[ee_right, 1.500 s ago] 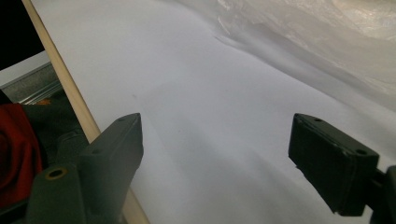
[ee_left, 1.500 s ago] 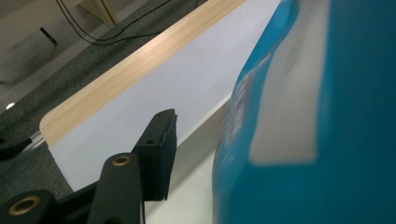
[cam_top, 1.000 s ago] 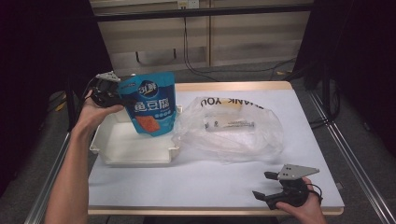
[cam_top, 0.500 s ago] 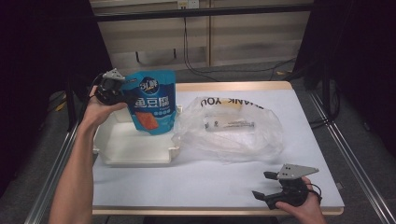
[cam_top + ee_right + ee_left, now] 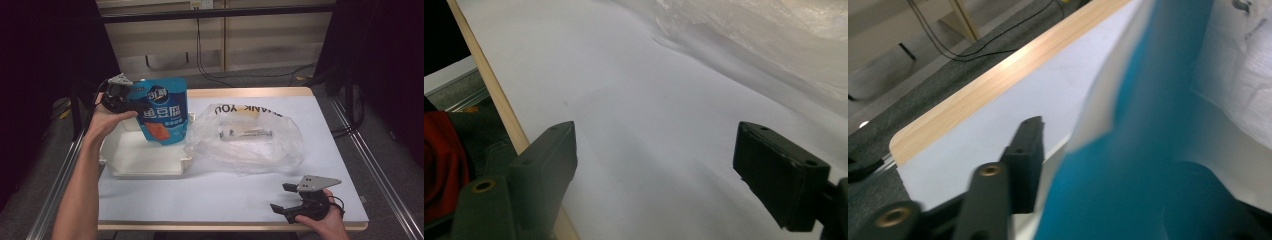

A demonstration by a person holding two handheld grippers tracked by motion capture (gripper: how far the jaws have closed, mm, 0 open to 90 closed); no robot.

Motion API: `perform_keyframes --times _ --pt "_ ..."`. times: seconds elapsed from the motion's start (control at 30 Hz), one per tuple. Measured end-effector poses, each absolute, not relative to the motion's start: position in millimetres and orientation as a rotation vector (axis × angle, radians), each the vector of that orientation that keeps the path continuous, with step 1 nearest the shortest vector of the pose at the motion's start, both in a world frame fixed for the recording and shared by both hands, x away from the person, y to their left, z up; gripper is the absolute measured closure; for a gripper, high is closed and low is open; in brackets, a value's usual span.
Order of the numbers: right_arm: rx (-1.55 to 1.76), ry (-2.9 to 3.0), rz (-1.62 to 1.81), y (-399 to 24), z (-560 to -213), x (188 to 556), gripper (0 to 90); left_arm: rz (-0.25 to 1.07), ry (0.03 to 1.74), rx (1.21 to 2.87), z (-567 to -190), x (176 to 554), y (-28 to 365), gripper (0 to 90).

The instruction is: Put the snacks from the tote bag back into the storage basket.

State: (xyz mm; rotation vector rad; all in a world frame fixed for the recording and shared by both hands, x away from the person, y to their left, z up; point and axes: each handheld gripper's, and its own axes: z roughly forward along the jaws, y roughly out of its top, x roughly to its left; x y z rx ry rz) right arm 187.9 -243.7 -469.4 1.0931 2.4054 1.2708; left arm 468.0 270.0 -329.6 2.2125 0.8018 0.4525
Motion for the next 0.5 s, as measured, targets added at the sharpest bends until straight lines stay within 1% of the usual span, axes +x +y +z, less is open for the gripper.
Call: perform_keyframes --times 0.03,0.07,0.1,0.13,0.2,0.27,0.3,0.33,0.4,0.43,0.5 --pt "1.093 2.405 1.271 -243.7 -469.4 187.9 17.7 0.45 0.802 2.201 -329.6 468.5 270.3 48.9" --pt "1.089 2.404 1.276 -244.1 -469.7 188.2 17.6 0.457 0.81 2.19 -329.1 468.6 270.7 46.3" --pt "1.099 2.404 1.277 -244.6 -469.5 188.1 17.7 0.455 0.822 2.18 -328.4 468.9 271.4 42.8" --pt "1.111 2.396 1.285 -246.1 -469.8 188.9 17.6 0.458 0.83 2.17 -328.0 469.2 272.0 35.7" --pt "1.113 2.394 1.286 -246.7 -470.3 189.4 17.6 0.46 0.85 2.154 -327.5 469.2 272.9 29.3" --pt "1.109 2.394 1.287 -247.8 -470.9 189.9 17.6 0.459 0.856 2.144 -326.9 468.8 273.8 25.7" --pt "1.115 2.393 1.288 -248.1 -470.7 189.8 17.6 0.472 0.861 2.143 -326.2 468.0 273.9 25.7" --pt "1.113 2.392 1.287 -248.3 -470.7 191.1 17.5 0.478 0.868 2.134 -325.1 466.9 274.5 21.0" --pt "1.115 2.393 1.286 -248.2 -470.6 191.4 17.5 0.48 0.865 2.13 -324.6 466.7 275.4 19.6" --pt "1.113 2.397 1.287 -247.2 -470.8 192.1 17.4 0.489 0.884 2.121 -322.9 465.1 276.8 14.5" --pt "1.111 2.4 1.285 -247.0 -470.8 192.3 17.4 0.49 0.89 2.11 -322.2 464.4 278.3 11.5"
